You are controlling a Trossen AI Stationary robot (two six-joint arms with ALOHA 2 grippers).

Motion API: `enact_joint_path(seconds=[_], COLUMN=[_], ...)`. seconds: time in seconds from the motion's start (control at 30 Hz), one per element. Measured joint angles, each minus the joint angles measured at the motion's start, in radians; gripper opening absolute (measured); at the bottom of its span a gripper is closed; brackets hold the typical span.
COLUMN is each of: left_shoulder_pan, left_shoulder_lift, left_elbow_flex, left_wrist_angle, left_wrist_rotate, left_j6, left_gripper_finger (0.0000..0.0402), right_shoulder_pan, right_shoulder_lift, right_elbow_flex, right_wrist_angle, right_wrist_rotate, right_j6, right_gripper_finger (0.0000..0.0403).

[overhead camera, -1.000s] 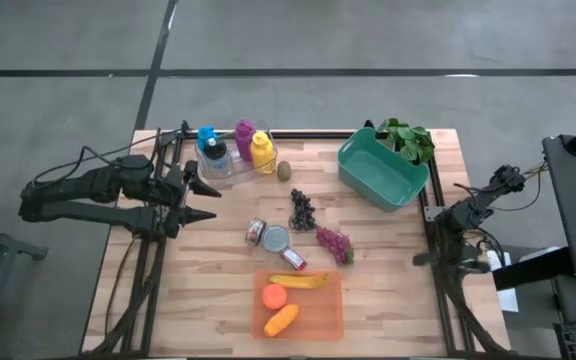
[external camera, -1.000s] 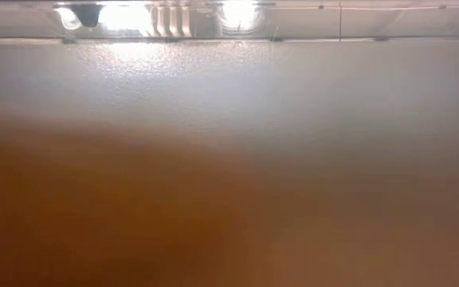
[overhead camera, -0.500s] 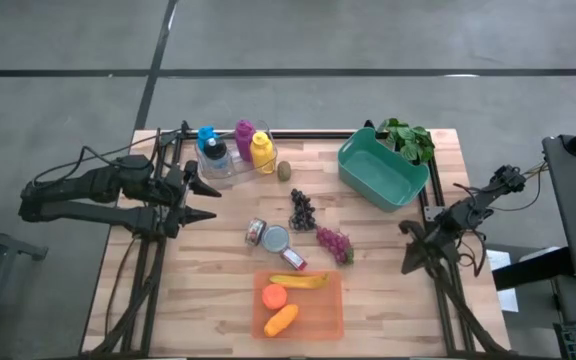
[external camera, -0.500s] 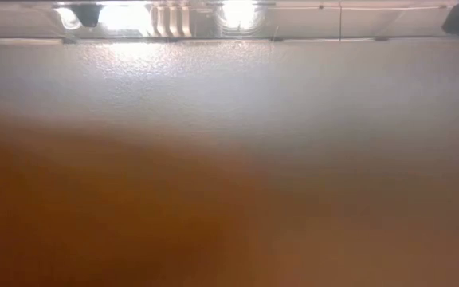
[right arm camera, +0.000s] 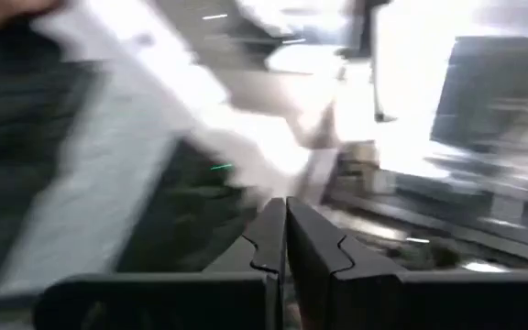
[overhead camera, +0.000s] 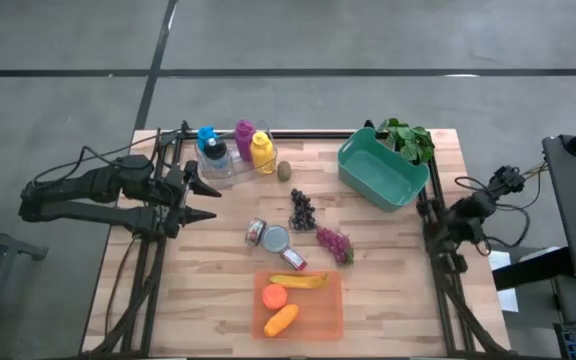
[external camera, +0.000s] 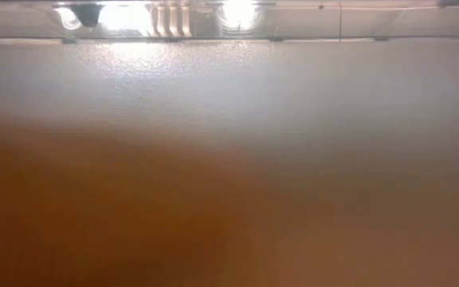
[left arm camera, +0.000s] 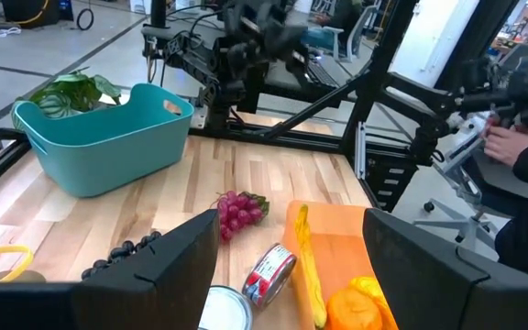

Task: Pick & Place Food Item
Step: Put the brown kiwi into the orange bin

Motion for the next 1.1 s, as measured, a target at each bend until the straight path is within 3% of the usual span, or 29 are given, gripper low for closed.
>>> enact_joint_path(seconds=[0.07,0.13,0.27,0.33,0.4,0.53,0.6,0.67,0.8,0.87,1.1], left_shoulder_pan=[0.000,0.000,0.000,0.000,0.000,0.000,0.000,0.000,0.000,0.000,0.000], left_shoulder_lift=[0.000,0.000,0.000,0.000,0.000,0.000,0.000,0.000,0.000,0.000,0.000], left_elbow_flex=[0.000,0.000,0.000,0.000,0.000,0.000,0.000,0.000,0.000,0.000,0.000], left_wrist_angle=[0.000,0.000,0.000,0.000,0.000,0.000,0.000,0.000,0.000,0.000,0.000], left_wrist_rotate=[0.000,0.000,0.000,0.000,0.000,0.000,0.000,0.000,0.000,0.000,0.000], left_j6=[0.000,0.000,0.000,0.000,0.000,0.000,0.000,0.000,0.000,-0.001,-0.001], left_gripper_finger=[0.0275,0.0275,0.0275,0.0275,0.0275,0.0275,0.0275,0.0275,0.0275,0.0275,0.0275], right_shoulder_pan=[0.000,0.000,-0.001,-0.003,-0.003,-0.002,-0.002,-0.004,-0.048,-0.091,-0.202], right_shoulder_lift=[0.006,0.017,0.055,0.088,0.135,0.285,0.366,0.449,0.619,0.696,0.916], right_elbow_flex=[0.000,0.007,0.064,0.101,0.141,0.244,0.310,0.387,0.534,0.598,0.756], right_wrist_angle=[0.093,0.188,0.294,0.295,0.293,0.289,0.289,0.291,0.293,0.290,0.256], right_wrist_rotate=[0.163,0.397,0.935,1.104,1.102,0.762,0.698,0.781,1.168,1.298,1.305], right_j6=[0.016,0.090,0.353,0.461,0.421,0.124,0.009,-0.023,0.038,0.042,0.055], right_gripper_finger=[0.0008,0.0008,0.0008,0.0008,0.0008,0.0008,0.0008,0.0008,0.0008,0.0008,0.0008])
